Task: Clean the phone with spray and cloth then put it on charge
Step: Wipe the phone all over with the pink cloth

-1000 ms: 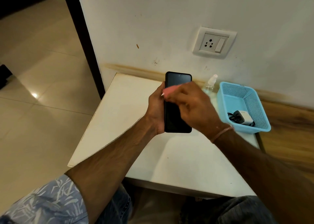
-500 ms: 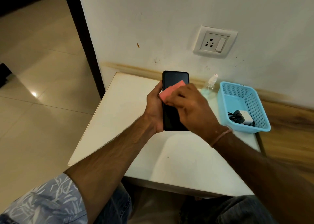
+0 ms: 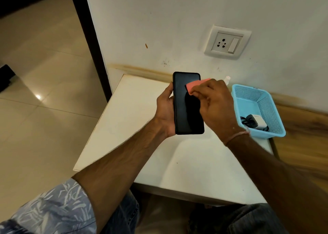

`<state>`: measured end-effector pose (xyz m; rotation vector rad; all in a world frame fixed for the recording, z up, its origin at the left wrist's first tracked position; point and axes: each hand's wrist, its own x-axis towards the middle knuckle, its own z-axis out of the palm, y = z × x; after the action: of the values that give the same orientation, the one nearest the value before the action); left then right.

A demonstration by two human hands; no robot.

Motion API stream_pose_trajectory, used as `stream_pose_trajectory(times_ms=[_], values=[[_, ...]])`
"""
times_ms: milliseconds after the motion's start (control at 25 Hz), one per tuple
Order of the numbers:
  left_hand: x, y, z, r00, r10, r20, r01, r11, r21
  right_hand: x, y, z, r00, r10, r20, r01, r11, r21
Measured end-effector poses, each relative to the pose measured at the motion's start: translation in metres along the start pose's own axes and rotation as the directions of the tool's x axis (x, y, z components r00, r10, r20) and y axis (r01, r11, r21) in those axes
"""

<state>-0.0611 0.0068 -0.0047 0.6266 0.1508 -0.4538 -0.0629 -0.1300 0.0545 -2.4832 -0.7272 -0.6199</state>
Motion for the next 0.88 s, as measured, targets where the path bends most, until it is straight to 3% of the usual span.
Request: stream_pose_trajectory(times_ms=[40, 120, 160, 280, 400, 440, 520, 560, 680, 800, 880], values=[[-0.001, 0.0, 0.001, 1.0, -0.006, -0.002, 0.006, 1.0, 0.0, -0.004, -0.006, 0.004, 0.998, -0.057, 0.014, 0.057, 0.998, -0.005], [-0.003, 0.002, 0.0, 1.0, -0.025, -0.011, 0.025, 1.0, -0.011, -0.018, -0.012, 0.008, 0.946, -0.31, 0.095, 0.311, 0.95, 0.002], [-0.003, 0.002, 0.0, 1.0, -0.028, -0.005, 0.028, 1.0, -0.011, -0.017, -0.008, 0.006, 0.937, -0.335, 0.102, 0.337, 0.941, 0.0], [-0.003, 0.003, 0.003, 1.0, -0.007, -0.005, 0.007, 1.0, -0.008, -0.006, -0.001, 0.003, 0.999, -0.046, -0.017, 0.046, 0.999, 0.002], [-0.005, 0.005, 0.005, 0.999, -0.029, -0.022, 0.029, 1.0, -0.005, -0.021, -0.009, 0.009, 0.947, -0.309, 0.085, 0.311, 0.95, -0.004], [-0.005, 0.006, 0.004, 0.999, -0.026, -0.024, 0.026, 1.0, 0.002, -0.021, -0.006, 0.008, 0.945, -0.316, 0.083, 0.318, 0.948, -0.011], [-0.005, 0.006, 0.005, 1.0, -0.009, -0.024, 0.009, 1.0, 0.001, -0.015, -0.002, 0.006, 0.994, -0.109, -0.014, 0.109, 0.994, -0.012], [-0.005, 0.005, 0.006, 1.0, -0.006, -0.023, 0.006, 1.0, -0.006, -0.015, -0.003, 0.007, 0.996, -0.081, -0.033, 0.081, 0.997, -0.008], [-0.005, 0.004, 0.007, 1.0, 0.0, -0.023, 0.0, 1.0, -0.008, -0.029, -0.007, 0.01, 0.948, -0.313, 0.057, 0.314, 0.949, -0.009], [-0.006, 0.005, 0.005, 1.0, 0.014, -0.013, -0.014, 1.0, -0.009, -0.025, -0.004, 0.008, 0.995, -0.085, -0.05, 0.085, 0.996, -0.011], [-0.006, 0.005, 0.006, 1.0, 0.009, 0.003, -0.009, 1.0, -0.019, -0.032, -0.009, 0.013, 0.981, -0.196, 0.001, 0.196, 0.98, -0.014]])
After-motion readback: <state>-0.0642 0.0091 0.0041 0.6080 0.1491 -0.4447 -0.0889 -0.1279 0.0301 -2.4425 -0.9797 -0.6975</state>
